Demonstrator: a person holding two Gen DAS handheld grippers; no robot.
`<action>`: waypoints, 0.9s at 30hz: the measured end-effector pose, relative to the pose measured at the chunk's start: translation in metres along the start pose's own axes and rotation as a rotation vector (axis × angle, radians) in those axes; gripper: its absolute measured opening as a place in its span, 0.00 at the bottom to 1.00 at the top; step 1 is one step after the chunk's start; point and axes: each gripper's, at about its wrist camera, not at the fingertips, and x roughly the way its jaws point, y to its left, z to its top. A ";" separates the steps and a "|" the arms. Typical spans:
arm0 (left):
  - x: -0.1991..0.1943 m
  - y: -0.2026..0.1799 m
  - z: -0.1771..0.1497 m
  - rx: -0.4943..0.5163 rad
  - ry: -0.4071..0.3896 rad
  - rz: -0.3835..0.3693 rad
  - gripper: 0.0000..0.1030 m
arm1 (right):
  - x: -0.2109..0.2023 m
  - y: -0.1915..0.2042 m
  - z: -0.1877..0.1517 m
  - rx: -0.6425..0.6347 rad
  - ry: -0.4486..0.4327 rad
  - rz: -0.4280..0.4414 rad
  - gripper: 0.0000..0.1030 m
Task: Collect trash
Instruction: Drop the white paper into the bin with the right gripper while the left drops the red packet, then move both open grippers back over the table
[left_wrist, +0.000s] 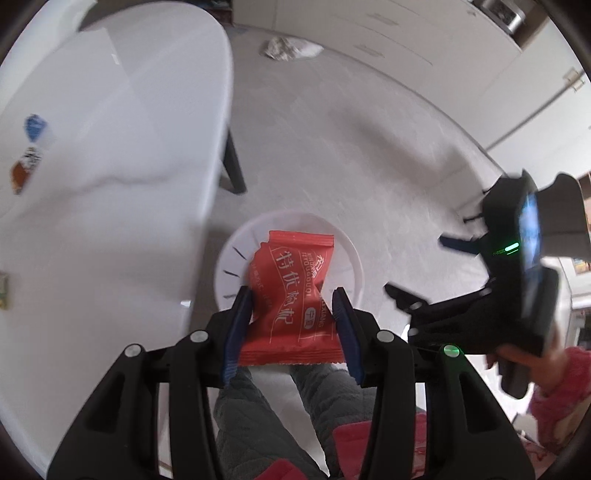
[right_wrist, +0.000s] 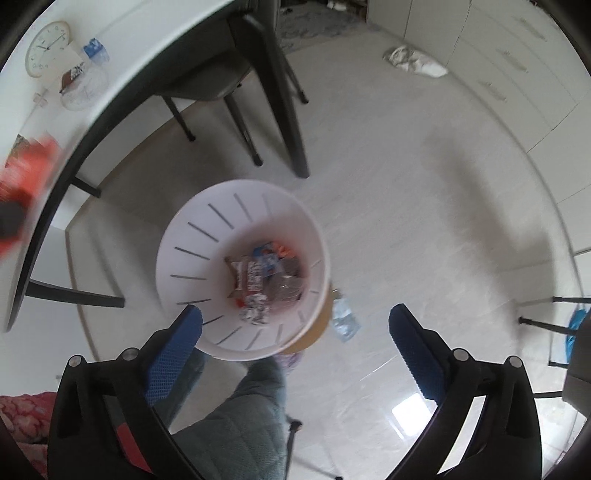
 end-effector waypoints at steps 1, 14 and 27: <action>0.004 -0.003 0.000 0.004 0.012 -0.002 0.45 | -0.004 -0.004 0.000 0.006 -0.005 -0.001 0.97; -0.031 -0.004 0.002 -0.029 -0.056 0.005 0.92 | -0.017 -0.018 0.008 0.062 -0.042 0.021 0.97; -0.082 0.038 -0.002 -0.128 -0.180 0.041 0.92 | -0.054 0.021 0.042 0.008 -0.118 0.038 0.97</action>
